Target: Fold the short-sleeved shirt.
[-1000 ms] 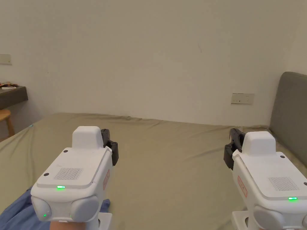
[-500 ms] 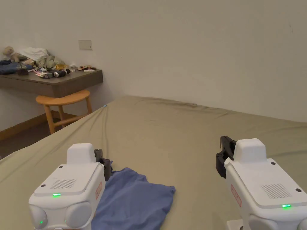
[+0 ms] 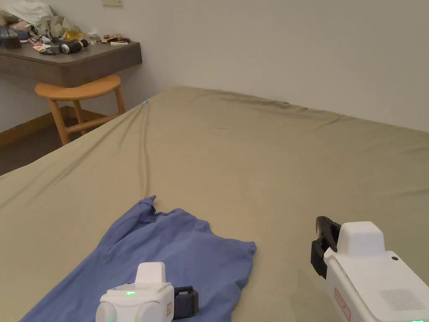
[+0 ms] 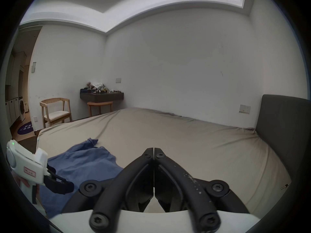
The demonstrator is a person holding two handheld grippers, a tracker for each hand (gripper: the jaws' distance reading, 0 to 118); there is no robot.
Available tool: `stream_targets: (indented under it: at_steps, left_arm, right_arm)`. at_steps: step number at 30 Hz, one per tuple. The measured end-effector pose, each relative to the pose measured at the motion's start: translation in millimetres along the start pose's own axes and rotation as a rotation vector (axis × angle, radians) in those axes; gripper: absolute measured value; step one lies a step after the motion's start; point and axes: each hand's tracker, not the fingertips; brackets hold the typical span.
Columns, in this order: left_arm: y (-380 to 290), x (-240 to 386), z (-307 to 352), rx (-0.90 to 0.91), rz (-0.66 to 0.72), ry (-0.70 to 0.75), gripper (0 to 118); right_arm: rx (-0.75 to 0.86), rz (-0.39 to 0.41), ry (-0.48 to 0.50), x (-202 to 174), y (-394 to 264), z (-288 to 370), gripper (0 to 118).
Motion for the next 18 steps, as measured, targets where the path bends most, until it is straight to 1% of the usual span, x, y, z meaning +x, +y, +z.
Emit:
stream_targets:
  at_steps: [3, 6, 7, 8, 11, 12, 13, 15, 17, 18]
  left_arm:
    - [-3.7, 1.0, -38.7, -0.057, 0.009, 0.011, 113]
    - [-6.5, -0.3, -69.9, -0.127, 0.017, 0.038, 100]
    - [-7.7, -0.6, -75.7, -0.144, 0.019, 0.035, 103]
    - [-7.7, -2.4, -72.6, -0.106, 0.026, 0.021, 105]
    - [-2.6, 2.9, -55.4, -0.129, 0.026, 0.024, 103]
    - [-0.6, 1.8, -55.2, -0.138, 0.027, 0.02, 101]
    - [1.4, 0.8, -54.0, -0.147, 0.03, 0.018, 95]
    - [2.1, -1.9, -51.8, -0.13, 0.037, 0.019, 74]
    - [1.2, -4.3, -40.1, -0.055, 0.037, 0.01, 7]
    - [-2.8, -5.7, -39.3, -0.024, 0.033, 0.032, 0]
  right_arm:
    - [-0.061, -0.027, 0.008, 4.3, -12.8, -12.6, 2]
    - [-0.089, -0.018, -0.014, 10.2, -24.0, -21.7, 2]
    - [-0.096, -0.022, -0.017, 12.6, -26.5, -23.1, 2]
    - [-0.102, -0.027, -0.019, 15.4, -28.6, -24.4, 2]
    - [-0.114, -0.043, -0.032, 19.6, -31.7, -27.5, 2]
    - [-0.117, -0.045, -0.037, 21.3, -32.2, -28.5, 2]
    - [-0.12, -0.049, -0.042, 21.7, -32.2, -28.4, 2]
    - [-0.117, -0.059, -0.047, 22.7, -32.1, -26.4, 2]
    - [-0.112, -0.064, -0.05, 23.4, -31.5, -23.4, 2]
    - [-0.109, -0.064, -0.054, 23.8, -31.3, -22.2, 2]
